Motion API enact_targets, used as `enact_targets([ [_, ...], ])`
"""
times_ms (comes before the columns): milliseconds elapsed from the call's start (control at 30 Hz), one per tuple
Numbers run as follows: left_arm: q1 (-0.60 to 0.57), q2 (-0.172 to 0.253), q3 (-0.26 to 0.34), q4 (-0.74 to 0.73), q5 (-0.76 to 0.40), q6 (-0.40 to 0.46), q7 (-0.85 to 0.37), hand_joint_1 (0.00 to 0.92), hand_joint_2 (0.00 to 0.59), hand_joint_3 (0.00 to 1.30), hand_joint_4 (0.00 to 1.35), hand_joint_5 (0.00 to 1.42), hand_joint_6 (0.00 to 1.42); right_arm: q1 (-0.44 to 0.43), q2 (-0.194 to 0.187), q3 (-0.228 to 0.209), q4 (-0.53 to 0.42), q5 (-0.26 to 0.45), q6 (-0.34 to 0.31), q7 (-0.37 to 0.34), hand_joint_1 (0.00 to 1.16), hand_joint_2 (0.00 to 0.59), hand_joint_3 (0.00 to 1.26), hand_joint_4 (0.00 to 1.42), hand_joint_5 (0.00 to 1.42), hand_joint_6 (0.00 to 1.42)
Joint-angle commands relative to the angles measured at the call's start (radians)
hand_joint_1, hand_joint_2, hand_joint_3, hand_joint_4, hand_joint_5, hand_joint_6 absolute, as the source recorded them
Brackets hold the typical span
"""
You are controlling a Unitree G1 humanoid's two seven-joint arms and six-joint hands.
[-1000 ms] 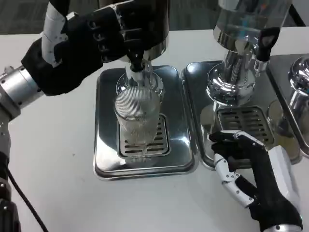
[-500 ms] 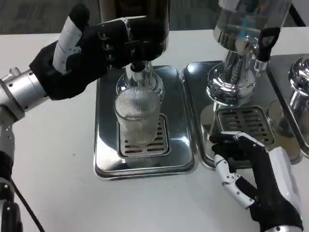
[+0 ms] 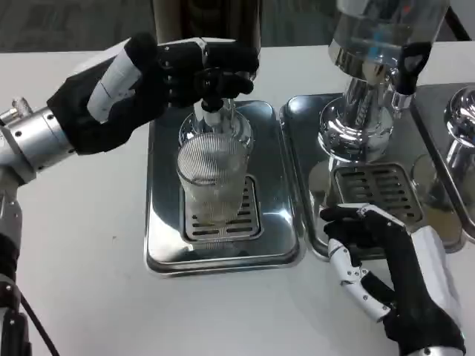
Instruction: Grasp the cup under the faucet to collect the drink, then remove the cup.
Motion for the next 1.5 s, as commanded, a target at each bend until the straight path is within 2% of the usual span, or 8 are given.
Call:
enact_targets([
  [33,0.033,-0.002,-0.019,0.014,0.022,-0.044,-0.028,0.0,0.032,0.28,0.19,0.23,0.16,0.008,-0.002,-0.002,-0.018,0.006,0.012,0.008,0.52,0.454,0.5,0.51,0.51,0.42],
  [500,0.058,0.003,-0.047,0.011,0.045,-0.196,-0.006,0.0,0.038,0.28,0.18,0.23,0.17,-0.004,-0.008,-0.005,-0.028,0.026,0.022,0.033,0.52,0.453,0.5,0.51,0.51,0.42],
  [633,0.06,0.01,-0.057,0.014,0.051,-0.233,0.004,0.0,0.039,0.27,0.18,0.23,0.18,-0.02,-0.014,-0.009,-0.025,0.041,0.027,0.055,0.53,0.412,0.47,0.49,0.49,0.42],
  [767,0.062,0.015,-0.064,0.014,0.066,-0.273,0.016,0.0,0.039,0.27,0.17,0.23,0.18,-0.033,-0.019,-0.013,-0.027,0.057,0.036,0.077,0.55,0.377,0.42,0.45,0.46,0.4],
  [933,0.065,0.022,-0.079,0.012,0.086,-0.33,0.039,0.0,0.039,0.27,0.16,0.22,0.18,-0.047,-0.021,-0.019,-0.028,0.083,0.051,0.107,0.56,0.368,0.38,0.4,0.42,0.36],
  [1033,0.067,0.025,-0.086,0.014,0.087,-0.344,0.049,0.0,0.04,0.27,0.16,0.22,0.18,-0.061,-0.029,-0.02,-0.035,0.102,0.069,0.144,0.58,0.331,0.33,0.36,0.38,0.35],
  [1167,0.071,0.03,-0.095,0.013,0.095,-0.374,0.063,0.0,0.041,0.26,0.16,0.21,0.18,-0.089,-0.04,-0.016,-0.048,0.133,0.106,0.211,0.68,0.267,0.21,0.26,0.28,0.27],
  [1500,0.076,0.037,-0.105,0.011,0.113,-0.416,0.088,0.0,0.049,0.26,0.16,0.2,0.18,-0.153,-0.053,-0.007,-0.075,0.183,0.18,0.309,0.69,0.251,0.05,0.1,0.14,0.17],
])
